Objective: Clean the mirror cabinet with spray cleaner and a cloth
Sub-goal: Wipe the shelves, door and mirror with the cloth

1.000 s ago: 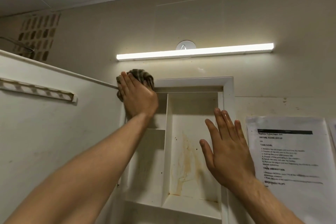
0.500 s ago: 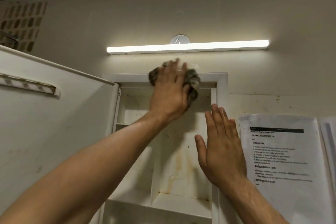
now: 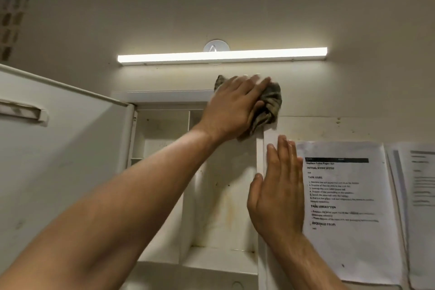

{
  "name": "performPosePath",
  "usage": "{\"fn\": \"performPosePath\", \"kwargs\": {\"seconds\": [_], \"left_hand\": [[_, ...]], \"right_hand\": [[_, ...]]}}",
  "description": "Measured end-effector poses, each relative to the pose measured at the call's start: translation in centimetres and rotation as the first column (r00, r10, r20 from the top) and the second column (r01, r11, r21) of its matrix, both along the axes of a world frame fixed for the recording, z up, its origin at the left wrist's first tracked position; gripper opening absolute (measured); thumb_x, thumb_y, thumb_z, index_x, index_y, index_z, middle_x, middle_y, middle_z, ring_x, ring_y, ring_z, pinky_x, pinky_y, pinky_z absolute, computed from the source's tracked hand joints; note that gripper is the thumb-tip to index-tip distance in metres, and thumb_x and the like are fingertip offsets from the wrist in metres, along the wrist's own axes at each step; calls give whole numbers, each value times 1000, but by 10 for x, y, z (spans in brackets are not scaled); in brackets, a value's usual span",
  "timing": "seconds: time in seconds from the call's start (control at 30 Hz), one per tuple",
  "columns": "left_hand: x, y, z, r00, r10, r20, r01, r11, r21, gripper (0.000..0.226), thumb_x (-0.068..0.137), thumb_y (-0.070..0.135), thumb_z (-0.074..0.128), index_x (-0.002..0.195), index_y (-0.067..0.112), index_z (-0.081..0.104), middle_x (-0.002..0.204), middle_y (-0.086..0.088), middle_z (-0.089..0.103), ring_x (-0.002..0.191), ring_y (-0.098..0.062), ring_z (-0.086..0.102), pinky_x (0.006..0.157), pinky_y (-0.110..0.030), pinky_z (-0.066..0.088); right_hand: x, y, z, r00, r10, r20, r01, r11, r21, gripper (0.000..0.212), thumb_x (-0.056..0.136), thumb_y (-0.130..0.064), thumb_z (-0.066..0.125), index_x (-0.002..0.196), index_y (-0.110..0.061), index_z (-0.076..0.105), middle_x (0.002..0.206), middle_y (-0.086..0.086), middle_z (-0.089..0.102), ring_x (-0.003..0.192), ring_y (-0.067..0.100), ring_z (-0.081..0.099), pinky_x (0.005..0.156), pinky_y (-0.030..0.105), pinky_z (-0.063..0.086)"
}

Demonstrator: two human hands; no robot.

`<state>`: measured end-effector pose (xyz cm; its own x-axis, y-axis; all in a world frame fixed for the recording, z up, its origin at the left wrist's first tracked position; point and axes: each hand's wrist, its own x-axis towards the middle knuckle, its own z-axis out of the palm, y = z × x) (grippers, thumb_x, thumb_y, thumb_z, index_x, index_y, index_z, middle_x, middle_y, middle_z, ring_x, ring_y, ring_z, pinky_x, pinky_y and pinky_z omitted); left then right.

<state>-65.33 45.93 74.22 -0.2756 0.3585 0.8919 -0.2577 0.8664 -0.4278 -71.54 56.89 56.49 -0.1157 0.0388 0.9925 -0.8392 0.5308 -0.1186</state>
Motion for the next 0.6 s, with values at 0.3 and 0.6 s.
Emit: {"fn": "performPosePath", "kwargs": {"seconds": [0.3,0.6], "left_hand": [[43,-75,-32,933,79,-352,94,889,448,60,108,34,30,162,10,23,171,-12,16,159,-29,9,131,-47,2],[38,-42,-37,935,14,-354,151,889,432,54,107,38,33,157,16,36,167,-10,31,157,-31,18,129,-52,14]], "right_hand": [[-2,1,-15,998,26,59,-26,1000,5,65,96,-26,44,157,-6,33,171,12,18,160,27,11,127,52,19],[-1,-2,-14,999,-4,36,3,1000,31,68,97,-25,42,160,-4,27,172,14,13,160,28,9,128,53,18]]}}
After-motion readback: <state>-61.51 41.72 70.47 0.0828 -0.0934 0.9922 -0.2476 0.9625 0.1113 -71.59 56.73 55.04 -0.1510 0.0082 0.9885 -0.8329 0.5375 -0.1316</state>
